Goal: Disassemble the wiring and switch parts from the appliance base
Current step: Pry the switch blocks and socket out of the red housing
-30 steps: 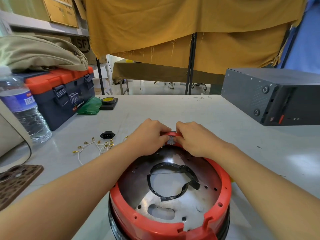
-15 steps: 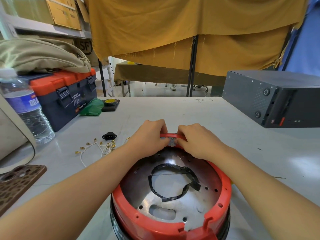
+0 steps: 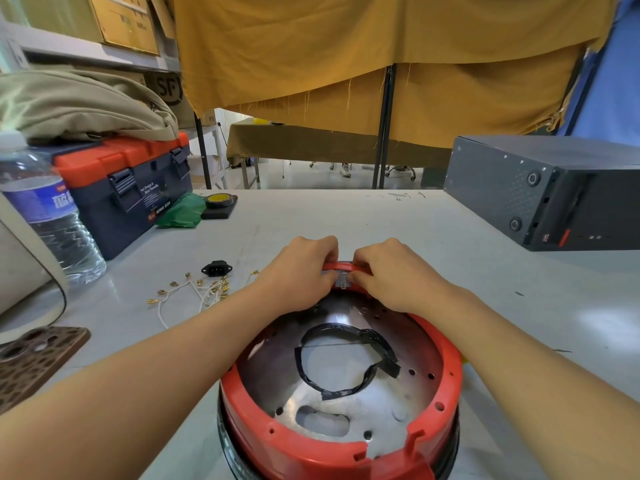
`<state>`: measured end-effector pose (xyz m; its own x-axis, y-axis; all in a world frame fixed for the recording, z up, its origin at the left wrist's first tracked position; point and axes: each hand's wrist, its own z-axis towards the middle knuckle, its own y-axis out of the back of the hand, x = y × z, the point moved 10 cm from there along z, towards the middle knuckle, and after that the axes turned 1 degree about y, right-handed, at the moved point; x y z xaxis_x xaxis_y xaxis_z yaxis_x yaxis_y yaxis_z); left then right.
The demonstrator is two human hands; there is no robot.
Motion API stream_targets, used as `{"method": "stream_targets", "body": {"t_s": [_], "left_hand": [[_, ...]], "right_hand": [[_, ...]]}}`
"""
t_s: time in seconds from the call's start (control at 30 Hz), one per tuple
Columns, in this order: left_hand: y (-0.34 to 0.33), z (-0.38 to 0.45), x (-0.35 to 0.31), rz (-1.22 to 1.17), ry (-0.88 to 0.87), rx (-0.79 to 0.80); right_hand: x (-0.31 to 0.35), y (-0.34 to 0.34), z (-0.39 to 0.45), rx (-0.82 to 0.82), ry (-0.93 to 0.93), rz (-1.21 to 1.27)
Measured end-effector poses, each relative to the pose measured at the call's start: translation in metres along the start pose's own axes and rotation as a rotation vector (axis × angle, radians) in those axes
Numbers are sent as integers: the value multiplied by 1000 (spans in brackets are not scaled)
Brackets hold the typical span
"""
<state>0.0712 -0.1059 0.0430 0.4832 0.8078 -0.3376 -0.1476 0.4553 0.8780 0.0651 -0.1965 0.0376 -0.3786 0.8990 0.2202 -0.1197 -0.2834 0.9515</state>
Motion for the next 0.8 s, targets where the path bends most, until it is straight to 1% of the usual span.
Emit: {"method": "stream_targets", "body": {"t_s": [0.5, 0.7, 0.8], "left_hand": [[-6, 0, 1, 15, 73, 58], [-6, 0, 5, -68, 71, 65], [-8, 0, 5, -63, 52, 81]], "right_hand": [[5, 4, 0, -30, 19, -55], [3, -1, 0, 10, 7, -57], [2, -1, 0, 20, 4, -35]]}}
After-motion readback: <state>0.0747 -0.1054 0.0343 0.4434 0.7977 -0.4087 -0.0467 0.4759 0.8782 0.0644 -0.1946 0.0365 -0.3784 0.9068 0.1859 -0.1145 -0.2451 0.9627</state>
